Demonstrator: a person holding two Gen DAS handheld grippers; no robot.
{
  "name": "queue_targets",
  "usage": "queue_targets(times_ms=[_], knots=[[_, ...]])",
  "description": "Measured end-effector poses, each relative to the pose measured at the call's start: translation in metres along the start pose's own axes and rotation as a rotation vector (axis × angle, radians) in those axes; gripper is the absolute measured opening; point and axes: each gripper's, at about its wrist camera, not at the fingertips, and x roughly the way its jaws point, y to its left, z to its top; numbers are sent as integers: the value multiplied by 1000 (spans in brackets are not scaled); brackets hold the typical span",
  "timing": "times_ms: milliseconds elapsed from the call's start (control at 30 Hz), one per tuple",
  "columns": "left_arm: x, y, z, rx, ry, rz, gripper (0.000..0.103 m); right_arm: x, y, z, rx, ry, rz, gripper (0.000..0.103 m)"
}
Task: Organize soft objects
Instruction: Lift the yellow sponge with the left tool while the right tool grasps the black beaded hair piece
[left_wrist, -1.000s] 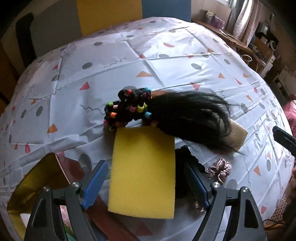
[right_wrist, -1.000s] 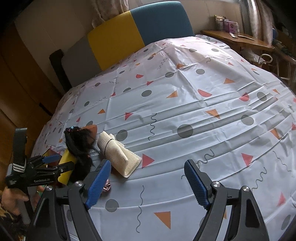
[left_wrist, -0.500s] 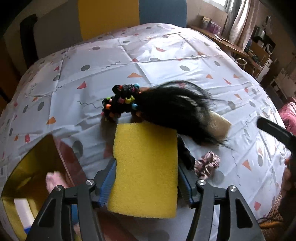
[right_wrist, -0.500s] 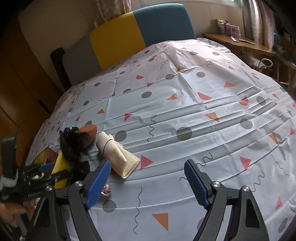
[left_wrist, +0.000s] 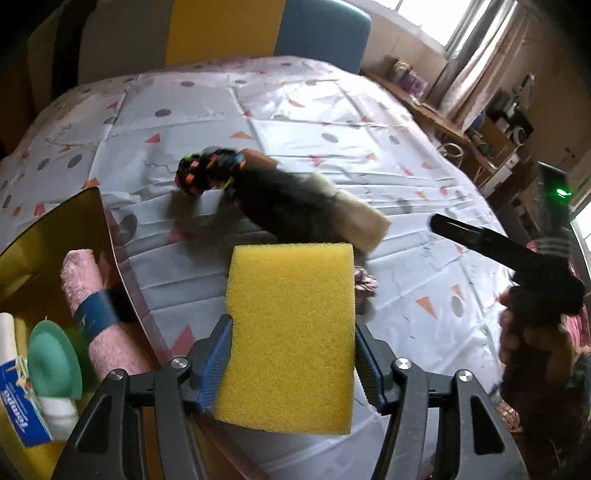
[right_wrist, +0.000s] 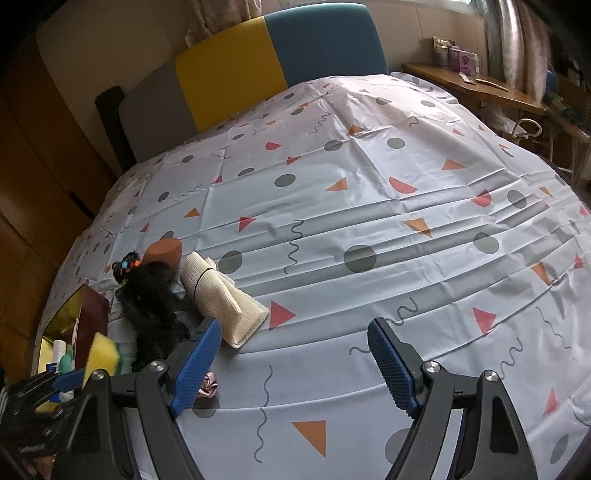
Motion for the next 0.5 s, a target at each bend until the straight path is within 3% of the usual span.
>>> queue_targets(times_ms=[300, 433, 500], knots=[[-19, -54, -61, 137, -30, 42, 62, 1, 3, -2, -20, 11, -6, 82], [-12, -75, -94, 215, -39, 103, 62, 1, 4, -3, -28, 10, 1, 82], [-2, -82, -108, 263, -49, 171, 62, 0, 6, -4, -32, 9, 9, 82]])
